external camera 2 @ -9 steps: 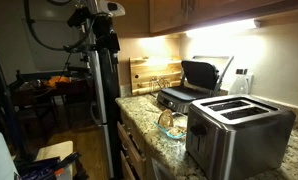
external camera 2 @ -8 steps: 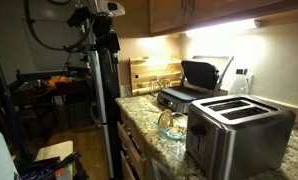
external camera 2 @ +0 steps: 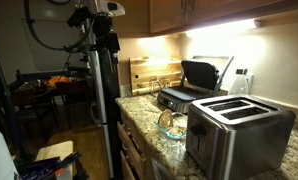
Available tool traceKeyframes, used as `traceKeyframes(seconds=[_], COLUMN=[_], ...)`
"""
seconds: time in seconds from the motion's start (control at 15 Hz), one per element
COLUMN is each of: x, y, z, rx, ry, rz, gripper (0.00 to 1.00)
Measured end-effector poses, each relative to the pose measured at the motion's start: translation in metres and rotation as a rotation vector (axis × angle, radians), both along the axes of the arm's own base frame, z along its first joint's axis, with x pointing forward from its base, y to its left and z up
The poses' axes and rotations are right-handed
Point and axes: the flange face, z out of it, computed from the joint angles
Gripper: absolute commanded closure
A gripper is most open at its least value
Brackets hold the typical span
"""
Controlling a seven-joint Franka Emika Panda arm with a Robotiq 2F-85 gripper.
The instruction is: Put the bread inside the toaster
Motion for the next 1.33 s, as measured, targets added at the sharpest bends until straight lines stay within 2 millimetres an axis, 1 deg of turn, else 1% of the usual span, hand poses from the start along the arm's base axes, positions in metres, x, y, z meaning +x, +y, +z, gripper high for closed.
traceKeyframes(seconds=[0.87,1.33], x=[0.0,0.009], y=[0.0,-0.002], z=[-0.001,-0.015], rx=[-0.001,-0.007], ry=[0.002,0.042], rz=[0.0,-0.006], gripper=[0.0,0.0])
